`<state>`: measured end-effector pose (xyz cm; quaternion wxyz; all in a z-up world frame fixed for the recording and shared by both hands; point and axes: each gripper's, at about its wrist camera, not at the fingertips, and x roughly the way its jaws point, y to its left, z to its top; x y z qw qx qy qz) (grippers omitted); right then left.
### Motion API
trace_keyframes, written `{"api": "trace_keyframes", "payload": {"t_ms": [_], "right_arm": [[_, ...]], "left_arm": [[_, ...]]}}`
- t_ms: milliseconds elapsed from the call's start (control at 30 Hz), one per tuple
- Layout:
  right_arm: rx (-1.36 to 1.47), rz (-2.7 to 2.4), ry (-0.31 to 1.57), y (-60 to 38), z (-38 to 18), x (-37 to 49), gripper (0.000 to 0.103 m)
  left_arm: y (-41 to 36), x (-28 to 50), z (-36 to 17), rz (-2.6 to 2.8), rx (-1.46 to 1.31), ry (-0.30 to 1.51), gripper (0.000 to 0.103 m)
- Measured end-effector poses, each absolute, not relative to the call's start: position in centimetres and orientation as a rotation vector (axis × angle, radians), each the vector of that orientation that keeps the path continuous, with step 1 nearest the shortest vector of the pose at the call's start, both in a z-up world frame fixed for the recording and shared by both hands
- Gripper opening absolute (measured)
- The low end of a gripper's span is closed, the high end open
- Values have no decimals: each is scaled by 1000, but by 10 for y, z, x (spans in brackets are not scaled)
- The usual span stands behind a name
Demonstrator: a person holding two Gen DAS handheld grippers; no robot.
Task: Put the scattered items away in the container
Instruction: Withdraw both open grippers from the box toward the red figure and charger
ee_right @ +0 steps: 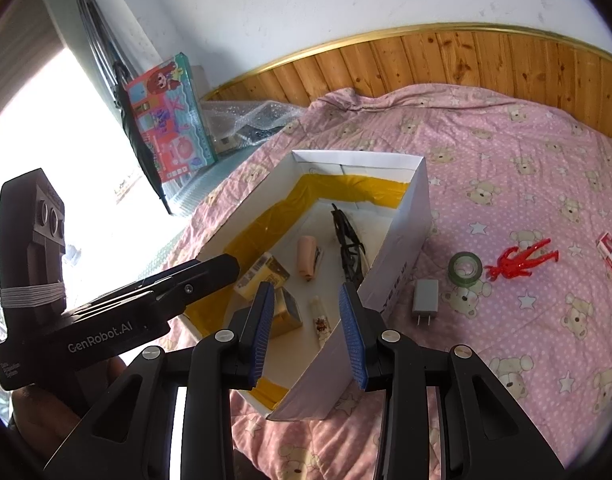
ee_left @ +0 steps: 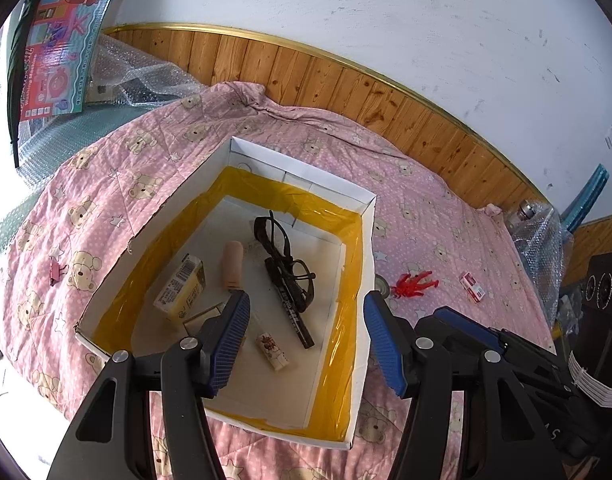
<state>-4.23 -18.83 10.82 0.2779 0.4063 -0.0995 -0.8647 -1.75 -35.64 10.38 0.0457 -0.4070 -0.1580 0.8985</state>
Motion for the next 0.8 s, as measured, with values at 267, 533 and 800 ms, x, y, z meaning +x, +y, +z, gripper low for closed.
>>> {"api": "trace_keyframes", "payload": {"t_ms": [267,533,800], "right_arm": [[1081,-2340,-293,-173,109,-35,37],[1084,-2366,-349,-146,105,-30,37],[1091,-2380,-426,-115,97,-27,37]], "left_arm": [[-340,-13,108,2729,-1234,-444,61],[-314,-13,108,2697,-1240,-388,61],[-284,-15,106,2665,-1256,-325,61]]}}
